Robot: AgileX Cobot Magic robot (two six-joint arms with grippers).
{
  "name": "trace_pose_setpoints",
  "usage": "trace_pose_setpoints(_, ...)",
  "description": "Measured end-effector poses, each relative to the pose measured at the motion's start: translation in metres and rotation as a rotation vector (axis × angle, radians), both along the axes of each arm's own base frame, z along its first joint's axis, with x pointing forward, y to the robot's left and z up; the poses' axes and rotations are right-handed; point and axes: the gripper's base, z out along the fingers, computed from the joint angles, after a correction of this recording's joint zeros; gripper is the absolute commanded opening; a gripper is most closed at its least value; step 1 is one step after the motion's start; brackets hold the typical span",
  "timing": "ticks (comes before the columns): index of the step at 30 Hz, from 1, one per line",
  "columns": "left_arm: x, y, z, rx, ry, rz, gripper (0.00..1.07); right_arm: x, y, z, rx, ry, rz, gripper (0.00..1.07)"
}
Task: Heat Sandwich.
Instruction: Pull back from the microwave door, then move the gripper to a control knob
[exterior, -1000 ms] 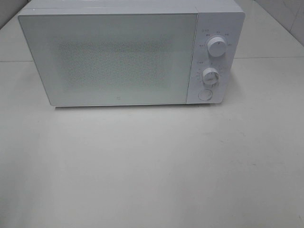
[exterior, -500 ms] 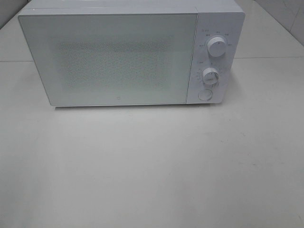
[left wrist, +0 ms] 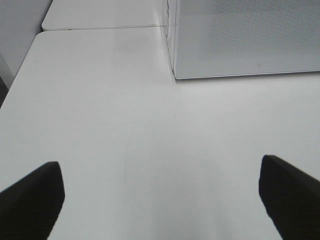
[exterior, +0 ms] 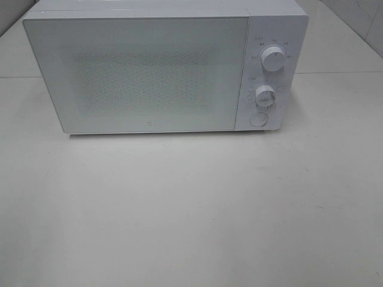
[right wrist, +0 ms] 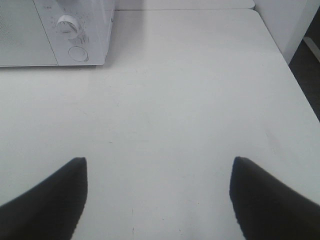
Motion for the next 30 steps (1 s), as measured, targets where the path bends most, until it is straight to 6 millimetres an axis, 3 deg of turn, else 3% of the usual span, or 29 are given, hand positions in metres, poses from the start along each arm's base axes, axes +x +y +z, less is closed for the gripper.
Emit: trace_pose_setpoints(30,0.0000,0.0000,0.0000,0.000,0.000,0.000,1.04,0.0000,0.0001,0.0000,0.001,0.000,0.001,0.76)
